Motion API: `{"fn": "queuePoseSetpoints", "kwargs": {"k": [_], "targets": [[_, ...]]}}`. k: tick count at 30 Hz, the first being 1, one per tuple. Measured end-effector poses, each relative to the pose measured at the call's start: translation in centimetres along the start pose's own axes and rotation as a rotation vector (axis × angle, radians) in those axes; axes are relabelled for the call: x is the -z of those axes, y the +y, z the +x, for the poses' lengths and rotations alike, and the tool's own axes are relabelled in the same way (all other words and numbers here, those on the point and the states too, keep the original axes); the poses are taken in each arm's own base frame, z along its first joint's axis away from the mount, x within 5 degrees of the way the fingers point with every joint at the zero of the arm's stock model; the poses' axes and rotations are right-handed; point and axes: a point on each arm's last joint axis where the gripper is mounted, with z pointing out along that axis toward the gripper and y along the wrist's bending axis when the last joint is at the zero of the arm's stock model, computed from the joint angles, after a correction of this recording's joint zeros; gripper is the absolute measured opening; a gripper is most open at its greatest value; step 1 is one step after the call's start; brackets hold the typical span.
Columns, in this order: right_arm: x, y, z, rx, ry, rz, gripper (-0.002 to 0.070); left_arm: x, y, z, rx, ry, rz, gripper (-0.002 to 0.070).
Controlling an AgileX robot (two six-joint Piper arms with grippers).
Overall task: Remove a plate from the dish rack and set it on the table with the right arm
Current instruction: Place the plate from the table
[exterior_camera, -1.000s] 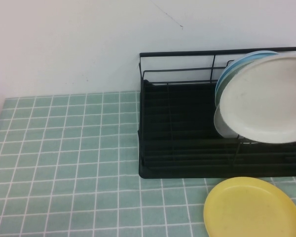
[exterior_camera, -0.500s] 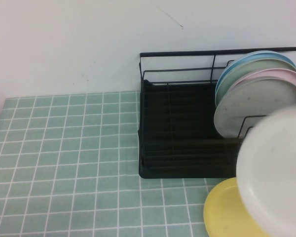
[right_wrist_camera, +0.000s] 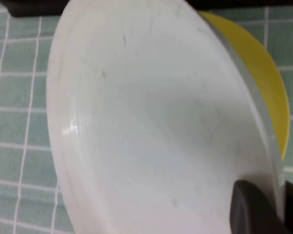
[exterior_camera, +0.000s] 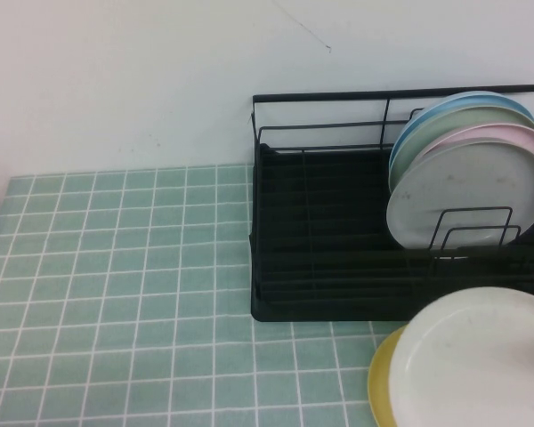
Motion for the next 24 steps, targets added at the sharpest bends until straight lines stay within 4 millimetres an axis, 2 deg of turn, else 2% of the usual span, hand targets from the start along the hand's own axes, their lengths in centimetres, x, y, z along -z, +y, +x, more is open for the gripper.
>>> {"fn": "queuePoseSetpoints", "kwargs": {"k": [14,20,24], "targets": [[-6.1,-1.8,-1.9,-0.038,0.059,-0.081,0.0067,0.0,0.0,0.0,0.000,0.000,0.000,-0.0003],[-7.7,-2.4,-1.9,-0.079,0.088,-0.089,0.0067,0.0,0.0,0.0,0.000,0.000,0.000,-0.0003],[-8.1,-2.6,-2.0,-0.073,0.092,-0.082,0.0067,0.0,0.0,0.0,0.000,0.000,0.000,-0.0003]]}}
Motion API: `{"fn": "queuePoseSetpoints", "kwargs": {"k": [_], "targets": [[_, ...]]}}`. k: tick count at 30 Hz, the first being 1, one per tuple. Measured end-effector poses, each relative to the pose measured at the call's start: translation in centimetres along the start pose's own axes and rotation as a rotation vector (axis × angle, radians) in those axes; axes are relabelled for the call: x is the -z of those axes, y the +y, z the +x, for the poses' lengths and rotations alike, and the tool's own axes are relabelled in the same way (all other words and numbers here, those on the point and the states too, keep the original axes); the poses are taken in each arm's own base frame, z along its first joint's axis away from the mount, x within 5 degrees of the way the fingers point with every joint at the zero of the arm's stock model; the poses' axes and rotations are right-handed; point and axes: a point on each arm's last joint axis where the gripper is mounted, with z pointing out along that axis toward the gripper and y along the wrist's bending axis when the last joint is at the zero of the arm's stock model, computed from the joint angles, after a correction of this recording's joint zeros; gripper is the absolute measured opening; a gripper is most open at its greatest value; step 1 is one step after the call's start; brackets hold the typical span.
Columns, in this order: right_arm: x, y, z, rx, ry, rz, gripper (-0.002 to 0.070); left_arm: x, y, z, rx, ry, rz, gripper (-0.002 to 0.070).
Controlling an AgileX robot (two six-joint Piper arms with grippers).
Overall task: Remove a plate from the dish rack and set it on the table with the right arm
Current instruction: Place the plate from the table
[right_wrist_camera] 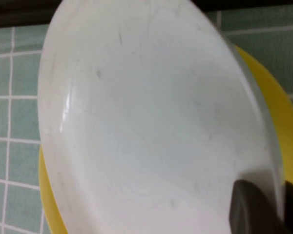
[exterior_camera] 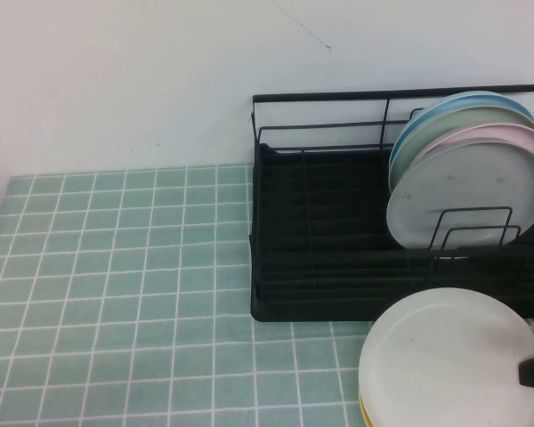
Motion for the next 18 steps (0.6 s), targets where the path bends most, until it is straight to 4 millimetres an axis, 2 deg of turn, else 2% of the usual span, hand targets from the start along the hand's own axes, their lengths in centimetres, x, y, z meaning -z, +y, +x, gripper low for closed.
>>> {"fn": "queuePoseSetpoints", "kwargs": {"k": [5,8,10,15,18], "targets": [[0.00,0.01,-0.03,0.007,-0.004,-0.001,0.0067,0.00,0.00,0.00,0.000,0.000,0.000,-0.0003],[0.00,0.06,0.00,0.014,0.000,-0.007,0.0092,0.00,0.00,0.00,0.000,0.000,0.000,-0.0003],[0.00,0.10,0.03,0.019,0.003,-0.011,0.0140,0.00,0.00,0.00,0.000,0.000,0.000,-0.0003],[0.00,0.12,0.07,0.025,0.007,-0.014,0.0313,0.00,0.00,0.00,0.000,0.000,0.000,-0.0003],[0.31,0.30,0.16,0.032,0.009,-0.016,0.0346,0.00,0.00,0.00,0.000,0.000,0.000,-0.0003]]}}
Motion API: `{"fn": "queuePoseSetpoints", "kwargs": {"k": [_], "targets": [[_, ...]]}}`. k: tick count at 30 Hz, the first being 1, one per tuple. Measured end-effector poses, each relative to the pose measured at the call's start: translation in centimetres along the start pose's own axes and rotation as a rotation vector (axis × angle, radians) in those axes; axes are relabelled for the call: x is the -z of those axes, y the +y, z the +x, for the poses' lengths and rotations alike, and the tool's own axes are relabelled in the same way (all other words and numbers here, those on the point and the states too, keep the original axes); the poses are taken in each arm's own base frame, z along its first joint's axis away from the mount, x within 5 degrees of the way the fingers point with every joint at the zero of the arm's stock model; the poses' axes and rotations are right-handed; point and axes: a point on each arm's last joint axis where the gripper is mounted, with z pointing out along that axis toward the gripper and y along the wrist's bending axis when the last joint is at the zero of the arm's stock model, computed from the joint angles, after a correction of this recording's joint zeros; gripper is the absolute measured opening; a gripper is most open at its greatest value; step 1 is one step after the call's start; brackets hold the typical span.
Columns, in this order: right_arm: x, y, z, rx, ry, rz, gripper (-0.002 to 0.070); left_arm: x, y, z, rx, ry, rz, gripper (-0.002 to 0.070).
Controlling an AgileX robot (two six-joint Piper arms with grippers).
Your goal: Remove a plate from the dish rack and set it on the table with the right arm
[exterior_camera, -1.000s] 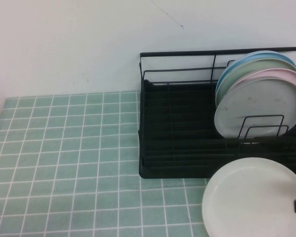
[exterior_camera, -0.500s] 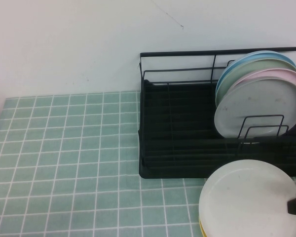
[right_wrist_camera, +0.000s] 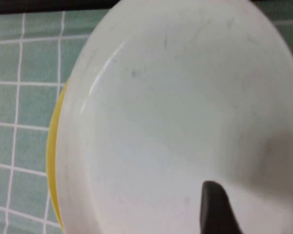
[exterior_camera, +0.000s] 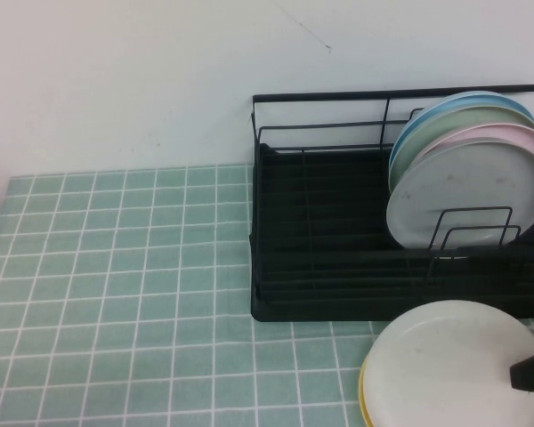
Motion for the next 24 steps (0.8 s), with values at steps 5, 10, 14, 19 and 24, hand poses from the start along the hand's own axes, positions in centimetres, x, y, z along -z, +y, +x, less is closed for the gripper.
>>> {"fn": "queuePoseSetpoints", "kwargs": {"k": [5,10,14,19,24], "targets": [[1.6,0.5,0.2,0.030,-0.031,0.036,0.0358,0.0,0.0,0.0,0.000,0.000,0.000,-0.0003],[3.2,0.7,0.8,0.042,-0.027,0.109,0.0358,0.0,0.0,0.0,0.000,0.000,0.000,-0.0003],[5.0,1.1,1.6,0.069,-0.036,0.175,0.0354,0.0,0.0,0.0,0.000,0.000,0.000,-0.0003],[8.2,2.9,3.1,0.173,-0.122,0.170,0.0166,0.0,0.0,0.0,0.000,0.000,0.000,-0.0003],[11.5,5.0,5.7,0.262,-0.235,0.143,0.0023,0.0,0.0,0.0,0.000,0.000,0.000,-0.0003]]}}
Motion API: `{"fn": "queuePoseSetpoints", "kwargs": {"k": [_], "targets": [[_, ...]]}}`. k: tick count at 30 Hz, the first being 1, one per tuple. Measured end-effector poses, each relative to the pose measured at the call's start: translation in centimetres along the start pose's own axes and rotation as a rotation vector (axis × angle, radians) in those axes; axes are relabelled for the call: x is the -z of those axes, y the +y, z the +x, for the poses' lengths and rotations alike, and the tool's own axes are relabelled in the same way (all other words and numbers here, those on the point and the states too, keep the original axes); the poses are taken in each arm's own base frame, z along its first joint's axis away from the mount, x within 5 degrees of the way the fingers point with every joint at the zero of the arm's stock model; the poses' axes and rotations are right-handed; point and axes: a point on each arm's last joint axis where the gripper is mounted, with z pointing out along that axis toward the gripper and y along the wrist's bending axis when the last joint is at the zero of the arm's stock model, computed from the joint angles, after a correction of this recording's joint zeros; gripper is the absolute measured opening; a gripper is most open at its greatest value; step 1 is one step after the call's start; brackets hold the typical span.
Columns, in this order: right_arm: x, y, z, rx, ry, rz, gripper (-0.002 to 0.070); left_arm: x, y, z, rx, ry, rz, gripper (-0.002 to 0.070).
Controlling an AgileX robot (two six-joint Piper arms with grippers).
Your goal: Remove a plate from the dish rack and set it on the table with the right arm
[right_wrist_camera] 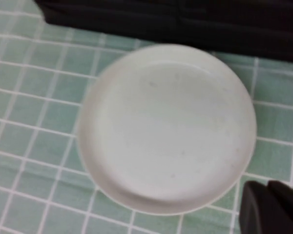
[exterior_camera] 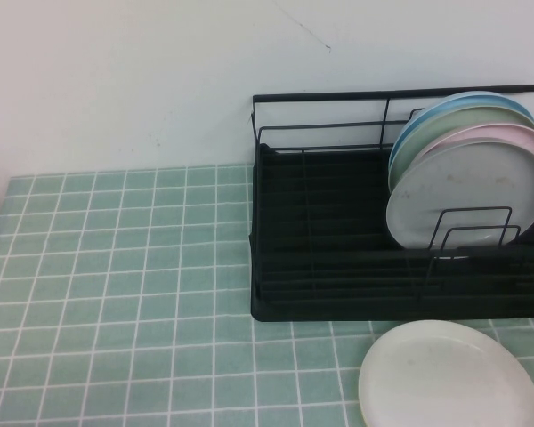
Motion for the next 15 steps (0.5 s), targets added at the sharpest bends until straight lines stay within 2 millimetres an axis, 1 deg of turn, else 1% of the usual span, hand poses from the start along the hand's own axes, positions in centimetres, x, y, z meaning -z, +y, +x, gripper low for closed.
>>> {"fn": "queuePoseSetpoints", "kwargs": {"k": [2,4,8,12,15], "targets": [[1.5,0.9,0.7,0.027,-0.066,-0.009,0.0010,0.0,0.0,0.0,0.000,0.000,0.000,-0.0003],[2.6,1.4,1.2,0.057,-0.126,0.003,0.0007,0.0,0.0,0.0,0.000,0.000,0.000,-0.0003],[4.1,1.5,2.2,0.137,-0.197,0.085,0.0004,0.0,0.0,0.0,0.000,0.000,0.000,-0.0003],[4.4,1.2,2.3,0.156,-0.266,0.148,0.0002,0.0,0.0,0.0,0.000,0.000,0.000,-0.0003],[3.5,0.2,2.3,0.158,-0.368,0.229,0.0001,0.0,0.0,0.0,0.000,0.000,0.000,-0.0003]]}}
